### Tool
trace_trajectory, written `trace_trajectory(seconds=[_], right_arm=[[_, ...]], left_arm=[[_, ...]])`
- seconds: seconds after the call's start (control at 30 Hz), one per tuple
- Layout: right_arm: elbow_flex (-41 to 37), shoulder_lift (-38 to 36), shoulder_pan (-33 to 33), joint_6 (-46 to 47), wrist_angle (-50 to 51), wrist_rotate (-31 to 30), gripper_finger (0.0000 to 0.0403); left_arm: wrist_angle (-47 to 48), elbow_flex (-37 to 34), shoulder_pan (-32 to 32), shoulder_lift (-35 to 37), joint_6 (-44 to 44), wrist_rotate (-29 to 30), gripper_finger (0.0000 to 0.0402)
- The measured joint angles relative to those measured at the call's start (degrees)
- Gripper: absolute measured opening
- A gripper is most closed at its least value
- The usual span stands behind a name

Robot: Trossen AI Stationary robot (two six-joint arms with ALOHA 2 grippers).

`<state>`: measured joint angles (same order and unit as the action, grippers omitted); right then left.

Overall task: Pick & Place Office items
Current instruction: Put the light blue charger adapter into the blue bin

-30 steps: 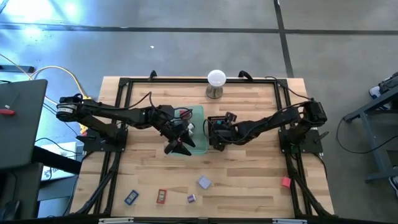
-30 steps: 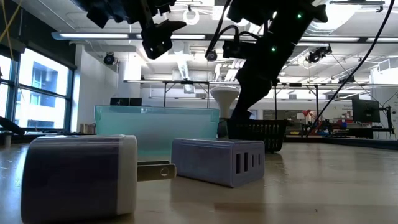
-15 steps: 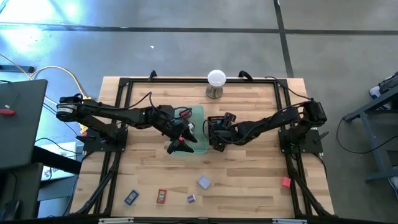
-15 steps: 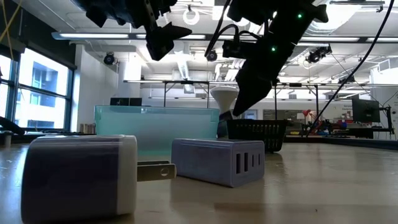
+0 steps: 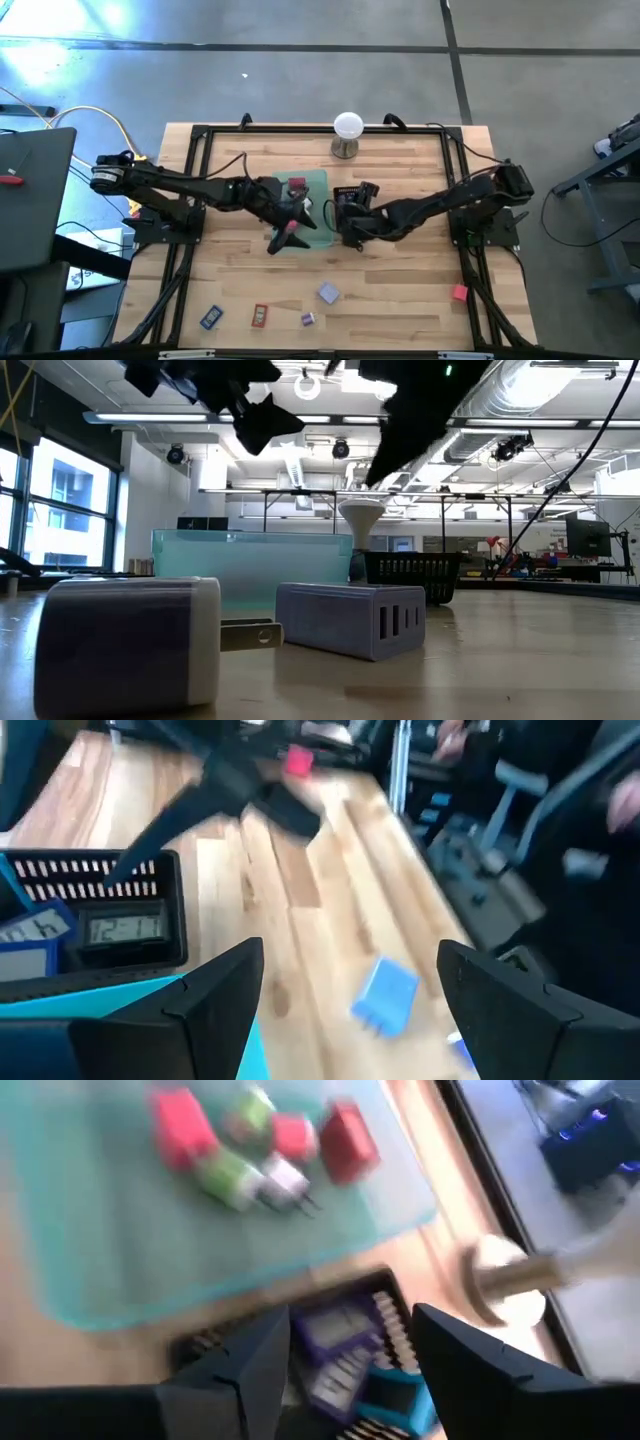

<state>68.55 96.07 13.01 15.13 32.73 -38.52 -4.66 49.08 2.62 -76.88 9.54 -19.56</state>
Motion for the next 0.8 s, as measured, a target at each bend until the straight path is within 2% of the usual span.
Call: trace_trajectory(seconds=[0.1, 0.17, 0.23, 0.33, 0.4, 0.43, 0.67, 0.8], right_arm=[[0.18, -2.46, 2.27, 1.02, -0.05, 1.39, 0.0199], [0.16, -4.04, 3.79, 2.06, 0.33, 5.26, 0.0199], [0.16, -5.53, 5.43, 4.02, 0.44, 11.51, 0.0199], [0.18, -5.88, 7.79, 7.06, -0.41, 26.03, 0.0199], [-0.02, -5.8, 9.35, 5.09, -0.34, 34.71, 0.0199], [0.0, -5.55, 10.14, 4.75, -1.79, 37.18, 0.0199], [0.08, -3.45, 12.12, 9.16, -12.01, 41.43, 0.0199], [0.14, -3.36, 12.63, 8.61, -15.09, 41.48, 0.0199]], left_arm=[[1.59, -0.02, 2.81, 0.0, -4.33, 3.32, 0.0291], [1.76, -0.02, 4.62, 0.0, -5.27, 5.32, 0.0291], [1.84, -0.02, 6.41, 0.0, -5.23, 7.03, 0.0291], [2.73, -0.02, 8.32, 0.0, -5.02, 8.96, 0.0291], [3.72, -0.02, 9.55, 0.0, -4.38, 9.99, 0.0291], [4.13, -0.02, 10.09, 0.0, -3.34, 10.96, 0.0291], [5.97, -0.02, 13.05, 0.0, 4.92, 12.58, 0.0291], [7.33, -0.02, 15.07, 0.0, 7.63, 12.59, 0.0291]])
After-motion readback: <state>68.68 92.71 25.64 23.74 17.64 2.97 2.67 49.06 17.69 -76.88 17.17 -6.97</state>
